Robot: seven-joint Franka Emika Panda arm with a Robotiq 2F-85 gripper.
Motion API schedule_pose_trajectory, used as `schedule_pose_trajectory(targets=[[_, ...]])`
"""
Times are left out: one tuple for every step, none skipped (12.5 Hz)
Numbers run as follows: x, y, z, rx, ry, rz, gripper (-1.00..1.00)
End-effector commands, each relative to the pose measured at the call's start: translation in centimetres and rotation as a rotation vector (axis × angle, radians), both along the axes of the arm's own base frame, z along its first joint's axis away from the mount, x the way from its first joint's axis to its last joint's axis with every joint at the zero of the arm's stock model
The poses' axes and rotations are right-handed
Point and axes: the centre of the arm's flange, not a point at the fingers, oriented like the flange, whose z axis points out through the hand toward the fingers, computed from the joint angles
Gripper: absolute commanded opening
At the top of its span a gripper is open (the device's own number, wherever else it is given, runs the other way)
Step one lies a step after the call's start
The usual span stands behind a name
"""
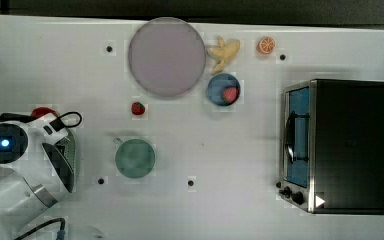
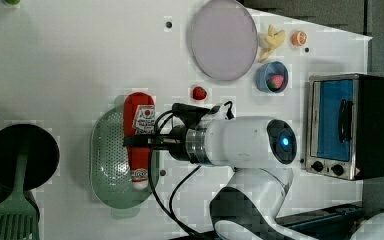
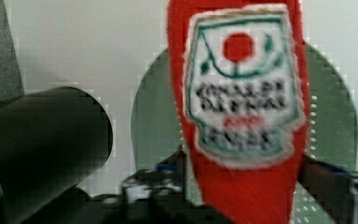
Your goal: Pick Ketchup from the table and place it in strainer.
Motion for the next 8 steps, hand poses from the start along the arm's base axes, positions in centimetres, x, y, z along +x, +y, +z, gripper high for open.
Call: schedule_pose_trajectory(targets=[[-0.1,0.6,-0.1,0.0,-0.004,-0.034,1.0],[-0.2,0.7,0.4,0.0,-0.014,-0.033,1.0],[0.3,0.7,1.6,0.007,-0.034,-0.059,1.0],[0.7,0.2,3.0,0.002,-0.046,-0.109,1.0],[1.1,-0.4,4.5,-0.01,-0.056,-0.153,1.0],[1.6,-1.5,6.2,-0.032,-0.066,-0.178,1.0],[2.2,-2.9,8.1,-0.066,-0.073,-0.192,1.0],[2.9,-4.6,10.2,-0.1,-0.079,-0.215,1.0]])
